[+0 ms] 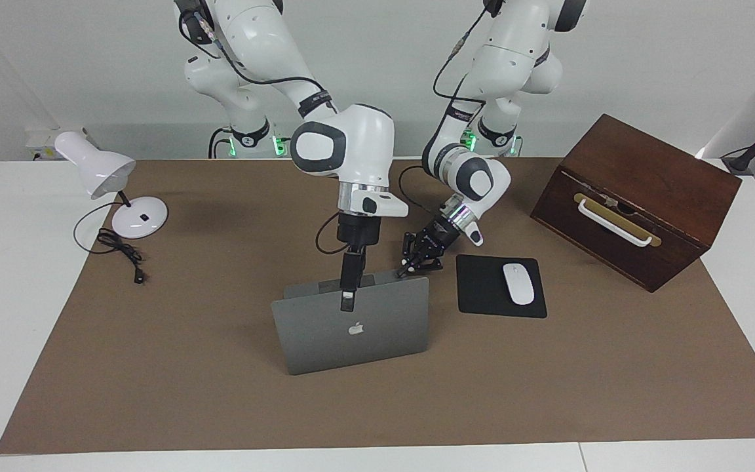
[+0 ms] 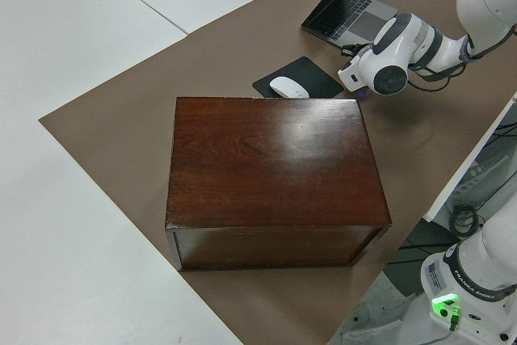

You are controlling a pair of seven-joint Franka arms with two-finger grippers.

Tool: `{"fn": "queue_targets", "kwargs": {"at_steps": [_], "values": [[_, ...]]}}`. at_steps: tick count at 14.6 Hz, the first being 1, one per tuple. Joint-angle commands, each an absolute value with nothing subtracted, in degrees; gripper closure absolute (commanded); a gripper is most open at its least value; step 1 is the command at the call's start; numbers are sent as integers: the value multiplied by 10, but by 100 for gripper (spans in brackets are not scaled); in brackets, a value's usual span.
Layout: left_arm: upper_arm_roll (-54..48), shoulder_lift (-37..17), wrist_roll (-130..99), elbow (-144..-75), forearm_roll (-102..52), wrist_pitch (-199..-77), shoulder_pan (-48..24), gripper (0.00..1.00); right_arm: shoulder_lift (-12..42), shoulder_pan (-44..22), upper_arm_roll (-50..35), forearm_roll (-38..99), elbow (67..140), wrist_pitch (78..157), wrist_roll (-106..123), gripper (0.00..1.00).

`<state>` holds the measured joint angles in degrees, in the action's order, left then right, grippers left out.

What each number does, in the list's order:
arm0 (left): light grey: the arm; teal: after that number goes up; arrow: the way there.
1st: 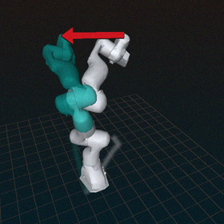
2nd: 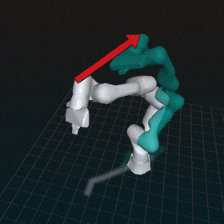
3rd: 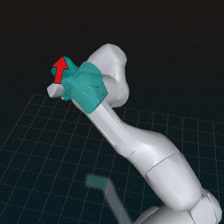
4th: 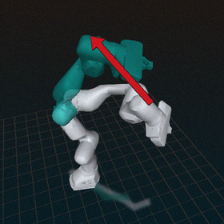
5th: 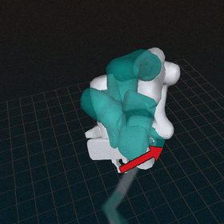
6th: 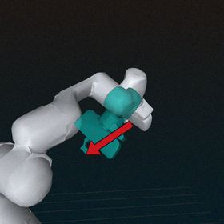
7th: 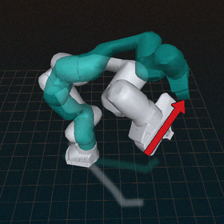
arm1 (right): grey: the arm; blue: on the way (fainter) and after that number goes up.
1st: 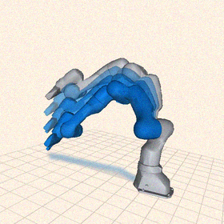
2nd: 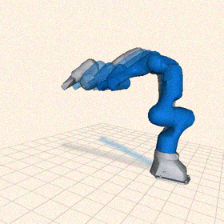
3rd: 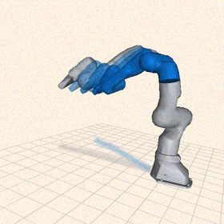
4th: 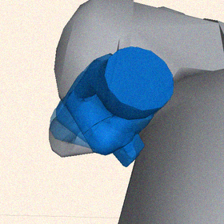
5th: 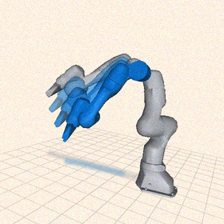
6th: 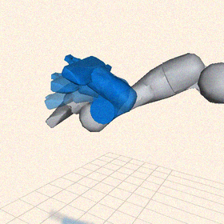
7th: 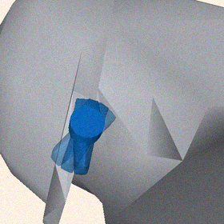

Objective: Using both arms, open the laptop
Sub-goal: 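Swing the lid farther open with the right gripper toward the robot's far side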

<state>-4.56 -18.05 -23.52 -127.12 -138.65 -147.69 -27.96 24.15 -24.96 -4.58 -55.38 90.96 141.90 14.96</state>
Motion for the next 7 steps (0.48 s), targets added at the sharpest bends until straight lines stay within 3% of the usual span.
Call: {"fn": "queue_targets", "kwargs": {"at_steps": [1, 7], "values": [[-48, -208, -218, -1267, -1400, -1475, -272, 100, 261, -241, -50, -583, 876, 1412, 136, 0], [-47, -207, -218, -1267, -1400, -1475, -272, 100, 272, -240, -50, -594, 862, 1412, 140, 0]]}}
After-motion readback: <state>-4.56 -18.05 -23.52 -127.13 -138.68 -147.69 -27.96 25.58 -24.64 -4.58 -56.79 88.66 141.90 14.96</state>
